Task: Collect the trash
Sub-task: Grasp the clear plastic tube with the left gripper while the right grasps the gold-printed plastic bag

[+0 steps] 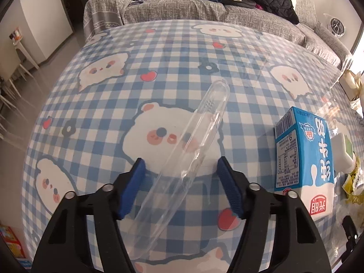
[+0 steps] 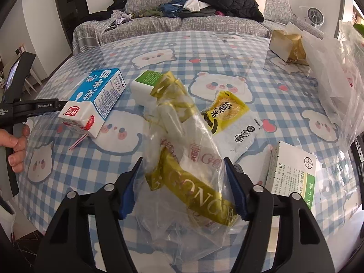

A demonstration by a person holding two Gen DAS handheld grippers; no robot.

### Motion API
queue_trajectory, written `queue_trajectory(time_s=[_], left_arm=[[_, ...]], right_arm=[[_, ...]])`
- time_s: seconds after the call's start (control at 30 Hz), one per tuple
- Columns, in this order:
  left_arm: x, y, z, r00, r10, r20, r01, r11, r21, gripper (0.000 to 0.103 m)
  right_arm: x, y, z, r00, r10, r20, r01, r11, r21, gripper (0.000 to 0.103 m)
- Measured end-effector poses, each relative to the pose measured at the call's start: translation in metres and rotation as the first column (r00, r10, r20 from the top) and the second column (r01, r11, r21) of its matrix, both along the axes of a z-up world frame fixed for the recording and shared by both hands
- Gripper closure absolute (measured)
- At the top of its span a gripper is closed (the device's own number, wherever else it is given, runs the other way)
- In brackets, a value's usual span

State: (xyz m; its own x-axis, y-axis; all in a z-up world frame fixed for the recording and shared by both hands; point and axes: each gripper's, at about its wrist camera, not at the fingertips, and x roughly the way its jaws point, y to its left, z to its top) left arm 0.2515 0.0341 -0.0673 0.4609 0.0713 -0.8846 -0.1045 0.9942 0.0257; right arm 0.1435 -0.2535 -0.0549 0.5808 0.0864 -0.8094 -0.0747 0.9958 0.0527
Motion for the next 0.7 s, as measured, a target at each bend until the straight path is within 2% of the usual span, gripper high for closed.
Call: queue_trajectory(time_s=[0.07, 0.13, 0.23, 0.3, 0.4, 0.7], left_arm=[[0.003, 0.001, 0.001, 1.000, 0.007, -0.004, -0.007, 1.000, 0.002, 0.049], [0.004, 0.000, 0.003, 1.000, 0.007, -0.003, -0.007, 1.000, 0.008, 0.064], [0.006, -0.004, 0.004, 1.000, -0.008, -0.010, 0.008, 1.000, 0.024, 0.078], [0.006, -0.007, 0.005, 1.000, -0.009, -0.011, 0.010, 0.999, 0.036, 0.078], [0.004, -0.006, 0.006, 1.000, -0.002, 0.002, 0.002, 1.000, 0.023, 0.078], [-0.014, -0.007, 0.012, 0.999, -0.006, 0.033, 0.005, 1.000, 0.021, 0.078]], right_arm=[[0.000, 0.001, 0.000, 1.000, 0.010, -0.001, -0.010, 1.000, -0.004, 0.045], [0.000, 0.003, -0.001, 1.000, 0.014, -0.004, -0.014, 1.000, -0.006, 0.048], [0.000, 0.005, -0.003, 1.000, 0.020, -0.008, -0.020, 1.000, -0.015, 0.057], [-0.001, 0.006, -0.005, 1.000, 0.021, -0.015, -0.022, 0.999, -0.027, 0.066], [-0.002, 0.008, -0.006, 0.999, 0.028, -0.022, -0.028, 0.999, -0.027, 0.074], [-0.006, 0.010, -0.003, 1.000, 0.024, -0.007, -0.024, 0.999, -0.027, 0.077]])
